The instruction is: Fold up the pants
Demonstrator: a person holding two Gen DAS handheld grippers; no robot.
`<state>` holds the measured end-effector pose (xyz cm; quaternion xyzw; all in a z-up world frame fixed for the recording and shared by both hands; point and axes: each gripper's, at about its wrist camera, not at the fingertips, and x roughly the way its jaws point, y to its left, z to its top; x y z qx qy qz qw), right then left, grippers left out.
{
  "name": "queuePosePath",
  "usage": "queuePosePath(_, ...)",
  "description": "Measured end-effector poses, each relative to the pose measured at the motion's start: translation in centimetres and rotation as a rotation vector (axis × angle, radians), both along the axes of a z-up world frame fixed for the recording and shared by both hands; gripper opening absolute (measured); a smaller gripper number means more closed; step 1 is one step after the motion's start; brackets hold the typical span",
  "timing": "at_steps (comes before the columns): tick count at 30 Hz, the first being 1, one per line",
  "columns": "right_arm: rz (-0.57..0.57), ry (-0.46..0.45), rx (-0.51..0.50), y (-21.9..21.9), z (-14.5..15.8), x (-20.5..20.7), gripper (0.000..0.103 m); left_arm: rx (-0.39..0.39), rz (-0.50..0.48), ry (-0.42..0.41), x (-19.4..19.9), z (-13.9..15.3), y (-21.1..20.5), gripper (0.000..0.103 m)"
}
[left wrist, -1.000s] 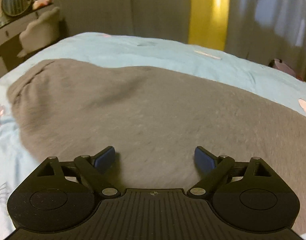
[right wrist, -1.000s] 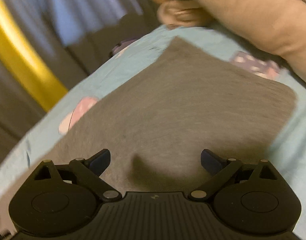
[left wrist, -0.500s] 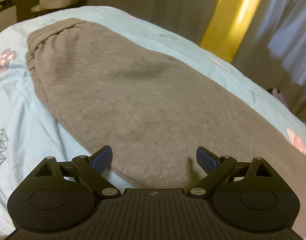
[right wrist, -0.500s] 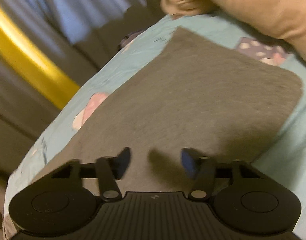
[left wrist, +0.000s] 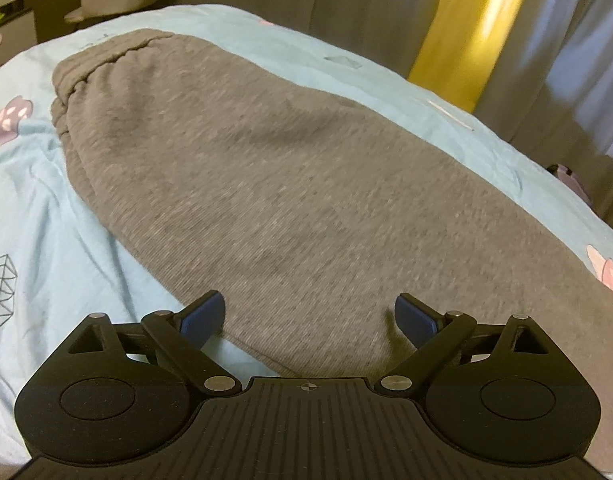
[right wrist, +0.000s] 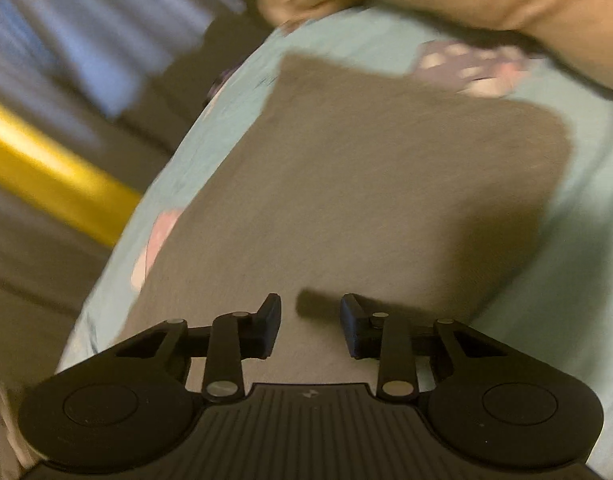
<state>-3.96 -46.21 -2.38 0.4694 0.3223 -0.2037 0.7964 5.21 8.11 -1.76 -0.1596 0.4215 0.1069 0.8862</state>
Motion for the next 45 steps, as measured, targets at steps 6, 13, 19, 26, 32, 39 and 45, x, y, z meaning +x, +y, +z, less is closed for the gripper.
queuePosePath(6,-0.171,0.051,-0.145,-5.6,0.8,-5.8,0.035,-0.012,0.010,-0.006,0.2,-0.3,0.2,0.098)
queuePosePath(13,-0.250,0.035,-0.074,-8.8,0.5,-9.2,0.077,-0.019,0.015,-0.017,0.3,-0.3,0.3,0.100)
queuePosePath(19,-0.195,-0.042,0.031,-9.7,-1.3,-8.6,0.074,-0.028,0.021,-0.021,0.4,-0.3,0.5,0.100)
queuePosePath(26,-0.158,-0.049,-0.004,-9.1,-0.8,-7.8,0.027,-0.030,0.019,-0.025,0.3,-0.3,0.5,0.100)
queuePosePath(32,-0.128,-0.083,0.032,-8.9,-1.3,-7.7,0.043,-0.027,0.019,-0.024,0.4,-0.4,0.4,0.101)
queuePosePath(39,-0.110,-0.067,-0.019,-8.2,-1.0,-6.4,0.040,-0.020,0.018,-0.023,0.5,-0.4,0.4,0.101)
queuePosePath(45,-0.071,0.005,-0.173,-6.8,0.6,-5.1,0.011,-0.018,0.017,-0.024,0.5,-0.5,0.4,0.101)
